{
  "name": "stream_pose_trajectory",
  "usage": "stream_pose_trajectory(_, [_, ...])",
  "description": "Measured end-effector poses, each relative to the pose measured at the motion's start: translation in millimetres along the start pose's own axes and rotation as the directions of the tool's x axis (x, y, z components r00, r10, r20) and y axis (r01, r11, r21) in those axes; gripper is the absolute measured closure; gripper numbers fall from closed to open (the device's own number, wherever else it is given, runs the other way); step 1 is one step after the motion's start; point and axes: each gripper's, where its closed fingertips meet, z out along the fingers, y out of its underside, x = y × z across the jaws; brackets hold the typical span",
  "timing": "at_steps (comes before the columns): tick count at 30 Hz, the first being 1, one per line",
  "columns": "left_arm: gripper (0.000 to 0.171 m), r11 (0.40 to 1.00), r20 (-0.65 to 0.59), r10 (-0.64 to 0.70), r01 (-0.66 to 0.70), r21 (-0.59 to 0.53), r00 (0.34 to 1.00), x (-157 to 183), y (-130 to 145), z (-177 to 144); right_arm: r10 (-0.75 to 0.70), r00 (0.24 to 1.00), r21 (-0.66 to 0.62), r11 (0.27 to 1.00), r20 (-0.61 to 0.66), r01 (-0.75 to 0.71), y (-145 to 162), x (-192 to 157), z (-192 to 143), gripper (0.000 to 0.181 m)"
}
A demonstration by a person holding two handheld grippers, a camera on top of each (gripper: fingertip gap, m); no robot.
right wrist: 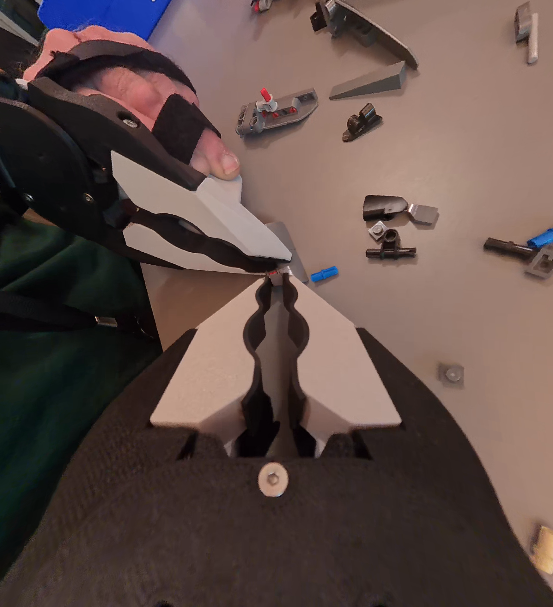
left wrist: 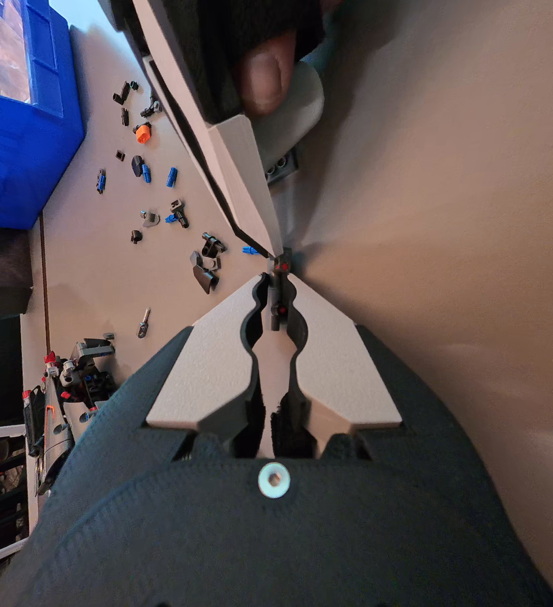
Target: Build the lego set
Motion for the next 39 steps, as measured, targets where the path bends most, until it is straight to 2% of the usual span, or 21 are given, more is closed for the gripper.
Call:
stream_pose_trajectory(7, [0.164,1.000,0.015,0.009,-0.009,-0.009,1.000,-0.5,-0.1,-0.1,0.064,0.994,-0.039,0.997,-0.089,-0.068,3.0,1.0,1.5,0.176])
stream_pose_trajectory(11, [0.165,1.000,0.019,0.015,-0.015,-0.011,1.000,-0.8,0.3,-0.1,0.035,0.992,-0.059,0.997,-0.118,-0.042,2.7,1.3,1.9,0.176])
stream_pose_trajectory(13, [0.165,1.000,0.018,0.017,-0.017,-0.012,1.000,-1.2,1.2,0.0,0.031,0.994,-0.035,0.999,-0.103,-0.035,-1.2,1.0,0.9,0.176])
stream_pose_trajectory(15, [0.165,1.000,0.014,0.012,-0.012,-0.006,1.000,-1.1,1.3,0.0,0.040,0.998,0.005,0.999,-0.054,-0.040,-6.6,-2.8,-3.1,0.161])
stream_pose_trajectory(16, [0.165,1.000,0.011,0.008,-0.008,-0.004,1.000,-1.1,1.3,0.1,0.025,0.999,0.018,1.000,-0.032,-0.024,-9.1,-6.2,-6.4,0.162])
stream_pose_trajectory(19, [0.165,1.000,-0.006,-0.009,0.009,0.005,1.000,-1.1,1.3,0.4,-0.056,0.995,-0.010,0.998,-0.078,0.056,-6.1,-1.6,-12.2,0.166])
stream_pose_trajectory(23, [0.165,1.000,-0.013,-0.012,0.012,0.009,1.000,-1.1,1.3,0.6,-0.135,0.988,-0.023,0.991,-0.074,0.134,-4.3,0.0,-6.9,0.170])
stream_pose_trajectory(26, [0.165,1.000,-0.018,-0.017,0.018,0.015,1.000,-1.1,1.2,0.7,-0.133,0.990,0.011,0.991,-0.036,0.134,-9.5,0.3,-4.7,0.172])
stream_pose_trajectory(28, [0.165,1.000,-0.020,-0.019,0.019,0.018,1.000,-1.1,1.1,0.8,-0.153,0.988,0.014,0.988,-0.016,0.153,-10.8,-1.7,-4.2,0.181])
stream_pose_trajectory(39, [0.165,1.000,-0.002,0.013,-0.013,0.019,1.000,-1.4,0.1,0.9,-0.154,0.987,-0.019,0.988,0.052,0.155,-2.2,-4.7,1.2,0.181])
